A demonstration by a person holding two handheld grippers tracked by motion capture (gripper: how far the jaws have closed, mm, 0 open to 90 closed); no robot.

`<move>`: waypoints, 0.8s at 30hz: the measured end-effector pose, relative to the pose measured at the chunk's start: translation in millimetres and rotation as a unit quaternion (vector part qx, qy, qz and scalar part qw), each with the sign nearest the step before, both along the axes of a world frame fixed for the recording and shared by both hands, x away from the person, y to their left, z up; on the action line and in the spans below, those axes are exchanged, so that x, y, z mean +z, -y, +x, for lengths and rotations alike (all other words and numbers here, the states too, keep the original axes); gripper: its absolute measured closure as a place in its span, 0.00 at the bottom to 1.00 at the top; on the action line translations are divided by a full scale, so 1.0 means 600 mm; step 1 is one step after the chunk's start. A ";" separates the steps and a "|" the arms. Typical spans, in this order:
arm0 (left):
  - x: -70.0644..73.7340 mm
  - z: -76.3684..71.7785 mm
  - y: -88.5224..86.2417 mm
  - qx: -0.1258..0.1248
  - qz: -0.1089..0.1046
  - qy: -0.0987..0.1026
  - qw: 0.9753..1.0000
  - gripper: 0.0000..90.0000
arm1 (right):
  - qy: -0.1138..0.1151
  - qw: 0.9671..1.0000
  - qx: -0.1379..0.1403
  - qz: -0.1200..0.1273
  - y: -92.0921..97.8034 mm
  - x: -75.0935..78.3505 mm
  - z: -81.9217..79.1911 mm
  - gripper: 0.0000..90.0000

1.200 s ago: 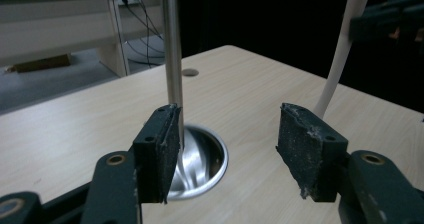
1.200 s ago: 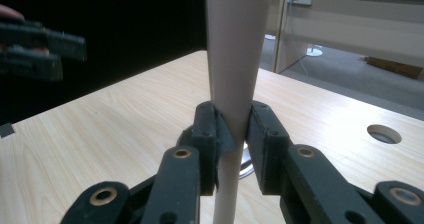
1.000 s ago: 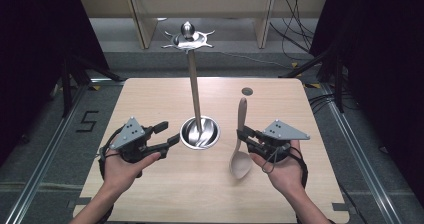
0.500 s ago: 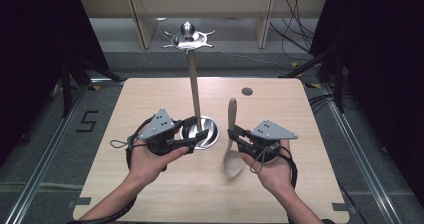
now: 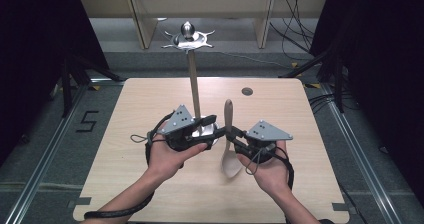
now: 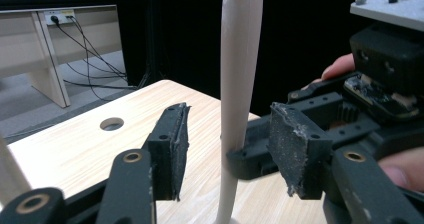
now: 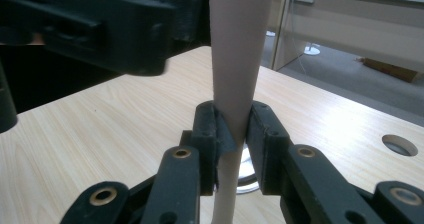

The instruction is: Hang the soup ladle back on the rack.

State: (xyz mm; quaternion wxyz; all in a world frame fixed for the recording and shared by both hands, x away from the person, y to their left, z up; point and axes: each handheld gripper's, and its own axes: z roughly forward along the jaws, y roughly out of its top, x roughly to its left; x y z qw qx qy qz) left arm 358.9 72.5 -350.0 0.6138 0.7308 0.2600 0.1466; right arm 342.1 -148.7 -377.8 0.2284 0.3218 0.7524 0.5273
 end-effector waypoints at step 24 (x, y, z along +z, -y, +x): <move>0.002 0.010 0.012 -0.013 -0.011 -0.019 1.000 0.82 | 0.016 0.999 -0.004 -0.038 -0.020 0.000 -0.012 0.77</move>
